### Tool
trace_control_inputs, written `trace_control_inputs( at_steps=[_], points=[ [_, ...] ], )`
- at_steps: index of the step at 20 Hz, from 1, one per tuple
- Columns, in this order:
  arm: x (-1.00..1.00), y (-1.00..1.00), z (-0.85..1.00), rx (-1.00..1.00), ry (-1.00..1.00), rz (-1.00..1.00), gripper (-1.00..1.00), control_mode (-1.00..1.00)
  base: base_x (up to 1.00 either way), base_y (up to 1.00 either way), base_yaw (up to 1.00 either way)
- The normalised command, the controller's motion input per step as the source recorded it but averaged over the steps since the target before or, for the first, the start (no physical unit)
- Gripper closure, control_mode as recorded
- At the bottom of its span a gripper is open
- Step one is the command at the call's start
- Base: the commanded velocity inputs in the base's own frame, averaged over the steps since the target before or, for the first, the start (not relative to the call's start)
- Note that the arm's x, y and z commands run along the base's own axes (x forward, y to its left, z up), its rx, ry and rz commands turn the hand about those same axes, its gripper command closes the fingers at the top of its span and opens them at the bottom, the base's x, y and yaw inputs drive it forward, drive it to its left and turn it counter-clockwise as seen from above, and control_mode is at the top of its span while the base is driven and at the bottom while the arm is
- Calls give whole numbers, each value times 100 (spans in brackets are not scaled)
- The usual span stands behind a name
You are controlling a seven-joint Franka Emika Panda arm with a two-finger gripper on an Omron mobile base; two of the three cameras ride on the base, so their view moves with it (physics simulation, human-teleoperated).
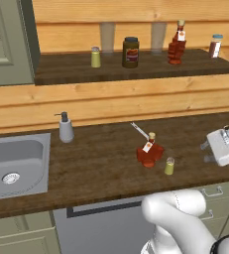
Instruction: Put the shaker and condiment bottle from the counter next to their counterparts in the cabinet.
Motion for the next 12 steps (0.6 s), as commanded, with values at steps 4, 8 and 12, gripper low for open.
trace_control_inputs(
  at_steps=[4, 8, 12],
  points=[
    [3, 61, -87, 0, 8, 1, -100, -100, 0, 0, 0],
    [19, 58, -76, -4, 0, 0, -100, -100, 0, 0, 0],
    [26, 5, -8, -1, -6, -12, -100, -100, 0, 0, 0]
  ],
)
